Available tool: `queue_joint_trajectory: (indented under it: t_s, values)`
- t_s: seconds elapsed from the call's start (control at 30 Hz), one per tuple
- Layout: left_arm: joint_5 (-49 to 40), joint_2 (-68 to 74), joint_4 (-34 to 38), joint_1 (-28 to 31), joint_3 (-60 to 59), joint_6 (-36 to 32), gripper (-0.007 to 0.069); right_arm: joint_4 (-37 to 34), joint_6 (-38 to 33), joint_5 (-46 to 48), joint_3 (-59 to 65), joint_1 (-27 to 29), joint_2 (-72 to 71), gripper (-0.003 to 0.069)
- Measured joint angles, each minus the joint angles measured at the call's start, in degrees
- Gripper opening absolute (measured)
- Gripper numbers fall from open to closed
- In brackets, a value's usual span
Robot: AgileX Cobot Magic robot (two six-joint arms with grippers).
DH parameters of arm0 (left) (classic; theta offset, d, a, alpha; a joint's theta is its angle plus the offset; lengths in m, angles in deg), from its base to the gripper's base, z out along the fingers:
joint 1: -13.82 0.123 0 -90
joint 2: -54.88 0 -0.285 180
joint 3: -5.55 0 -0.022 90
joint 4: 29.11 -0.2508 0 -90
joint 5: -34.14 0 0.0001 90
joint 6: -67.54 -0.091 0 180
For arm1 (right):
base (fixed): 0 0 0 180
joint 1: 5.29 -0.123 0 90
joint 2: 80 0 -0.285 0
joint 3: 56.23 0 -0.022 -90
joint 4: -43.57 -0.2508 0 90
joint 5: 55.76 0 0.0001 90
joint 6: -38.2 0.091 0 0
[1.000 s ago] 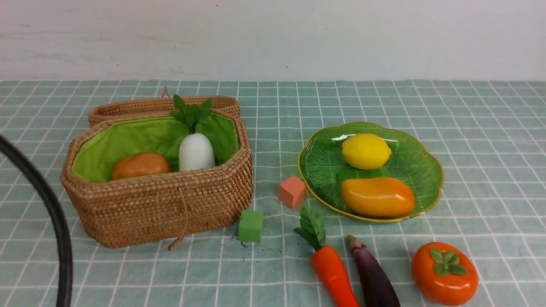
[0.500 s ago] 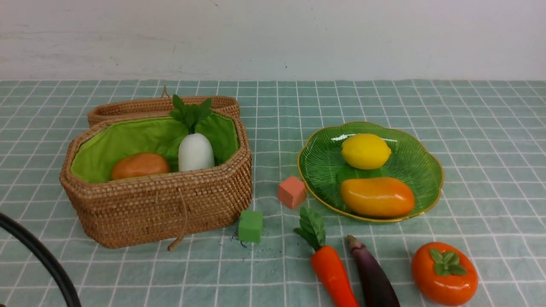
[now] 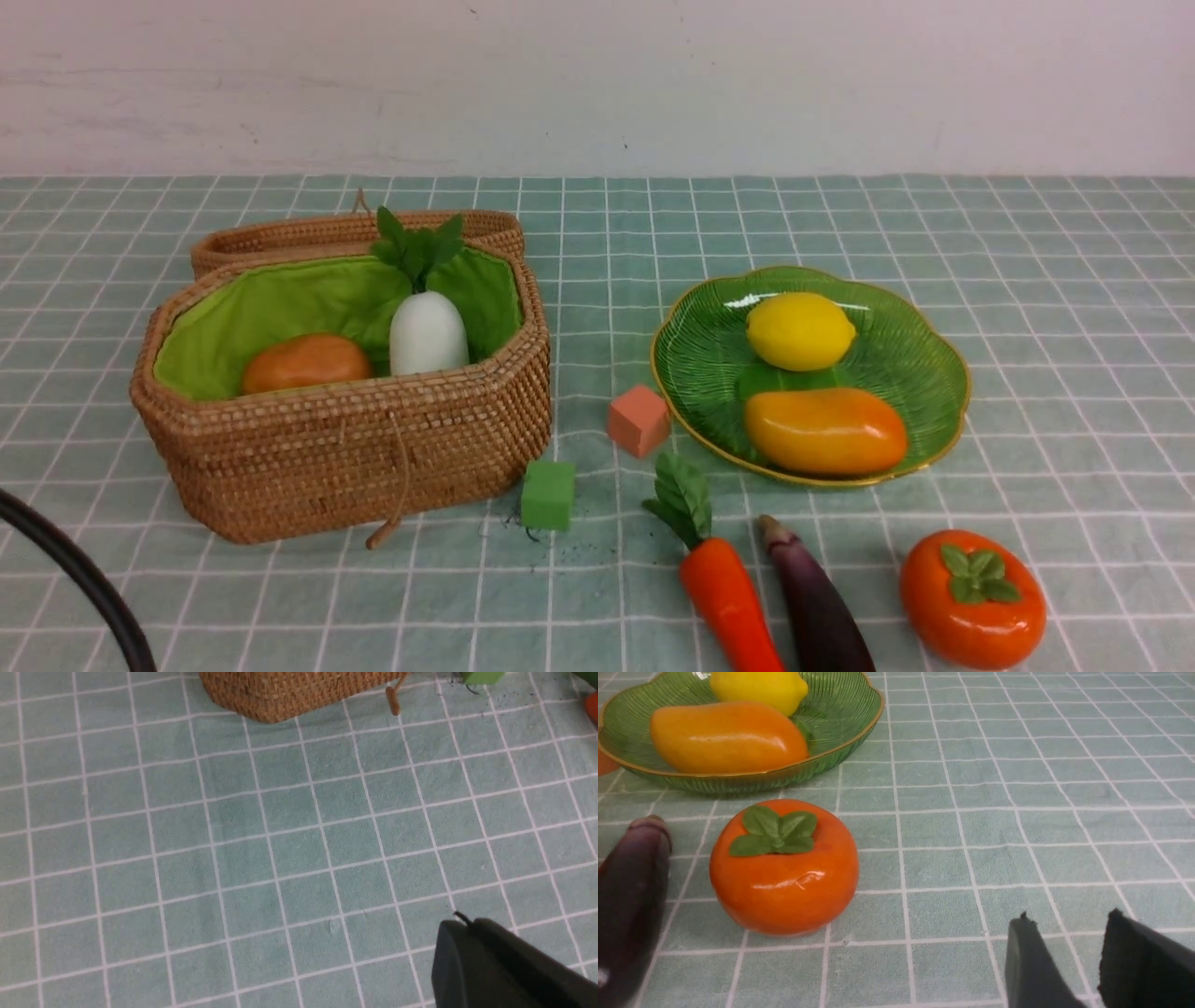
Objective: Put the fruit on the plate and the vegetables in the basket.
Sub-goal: Grab a tomato with your right arm and place it on the plate on the right.
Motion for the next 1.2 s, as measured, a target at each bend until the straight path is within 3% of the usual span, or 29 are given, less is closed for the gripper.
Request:
queue_joint_trajectory:
  t_s: [0.27, 0.4, 0.53, 0.7, 0.87, 1.2]
  values:
    - [16.6, -13.0, -6.0, 3.6, -9.3, 2.2, -0.0013, 0.0, 0.0, 0.0, 0.0, 0.0, 0.0, 0.0242]
    - [31.3, -26.0, -4.2, 8.7, -23.1, 5.8, -0.0013, 0.0, 0.0, 0.0, 0.0, 0.0, 0.0, 0.0242]
    - [39.1, -32.9, -1.7, 10.9, -35.9, 6.7, -0.0013, 0.0, 0.0, 0.0, 0.0, 0.0, 0.0, 0.0242]
    - [42.4, -33.0, 0.9, 11.1, -49.6, 7.1, -0.0013, 0.0, 0.0, 0.0, 0.0, 0.0, 0.0, 0.0242]
    - [46.4, -33.1, 2.0, 11.1, -50.4, 7.2, -0.0011, 0.0, 0.0, 0.0, 0.0, 0.0, 0.0, 0.0242]
    - [46.1, -33.1, 2.1, 11.1, -50.7, 7.2, -0.0002, 0.0, 0.0, 0.0, 0.0, 0.0, 0.0, 0.0242]
